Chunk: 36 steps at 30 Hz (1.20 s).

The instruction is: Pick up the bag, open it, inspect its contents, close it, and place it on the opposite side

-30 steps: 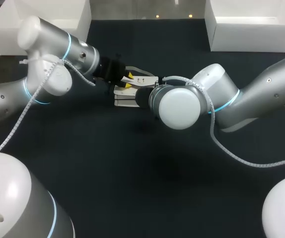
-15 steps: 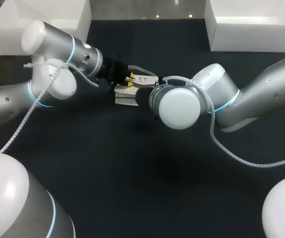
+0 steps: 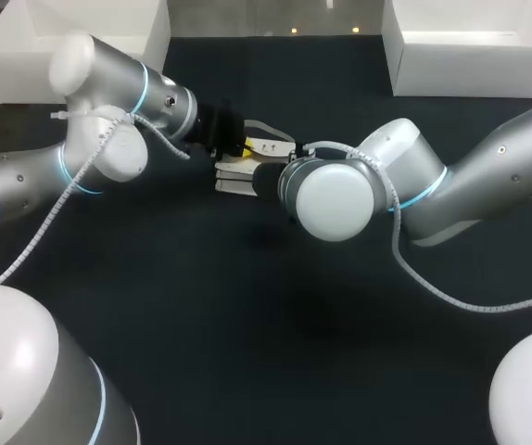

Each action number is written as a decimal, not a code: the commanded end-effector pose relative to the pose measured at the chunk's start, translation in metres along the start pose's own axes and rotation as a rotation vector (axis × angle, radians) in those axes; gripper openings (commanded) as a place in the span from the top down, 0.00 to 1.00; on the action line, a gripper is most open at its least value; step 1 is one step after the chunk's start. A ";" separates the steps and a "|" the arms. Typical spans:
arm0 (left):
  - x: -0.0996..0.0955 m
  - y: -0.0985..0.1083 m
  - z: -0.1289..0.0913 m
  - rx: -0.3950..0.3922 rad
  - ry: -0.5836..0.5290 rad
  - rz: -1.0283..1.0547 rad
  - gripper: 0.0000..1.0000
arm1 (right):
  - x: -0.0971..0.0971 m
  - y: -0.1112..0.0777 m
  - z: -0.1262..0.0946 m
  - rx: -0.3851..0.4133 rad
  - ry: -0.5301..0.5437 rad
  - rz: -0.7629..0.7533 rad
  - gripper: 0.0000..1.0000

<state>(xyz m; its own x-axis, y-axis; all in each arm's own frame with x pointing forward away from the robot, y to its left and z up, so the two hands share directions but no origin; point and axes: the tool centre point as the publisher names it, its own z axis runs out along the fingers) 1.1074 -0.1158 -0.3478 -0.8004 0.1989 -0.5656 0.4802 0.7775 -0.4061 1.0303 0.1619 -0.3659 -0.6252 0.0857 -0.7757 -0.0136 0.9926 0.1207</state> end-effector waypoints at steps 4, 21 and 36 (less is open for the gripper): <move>-0.027 0.010 -0.014 0.027 0.119 -0.081 1.00 | 0.006 -0.004 0.000 -0.034 -0.077 -0.001 1.00; -0.046 0.018 -0.022 0.065 0.242 -0.206 1.00 | 0.006 -0.004 0.000 -0.034 -0.077 -0.001 1.00; -0.027 0.014 -0.010 0.005 0.188 -0.188 0.30 | 0.006 -0.004 0.000 -0.034 -0.077 -0.001 1.00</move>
<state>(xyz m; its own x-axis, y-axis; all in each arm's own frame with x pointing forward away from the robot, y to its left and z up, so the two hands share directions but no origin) 1.1345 -0.1018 -0.3260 -0.9315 0.1768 -0.3178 0.3222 0.8065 -0.4957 1.0284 0.1618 -0.3672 -0.6276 0.0853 -0.7739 -0.0138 0.9926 0.1207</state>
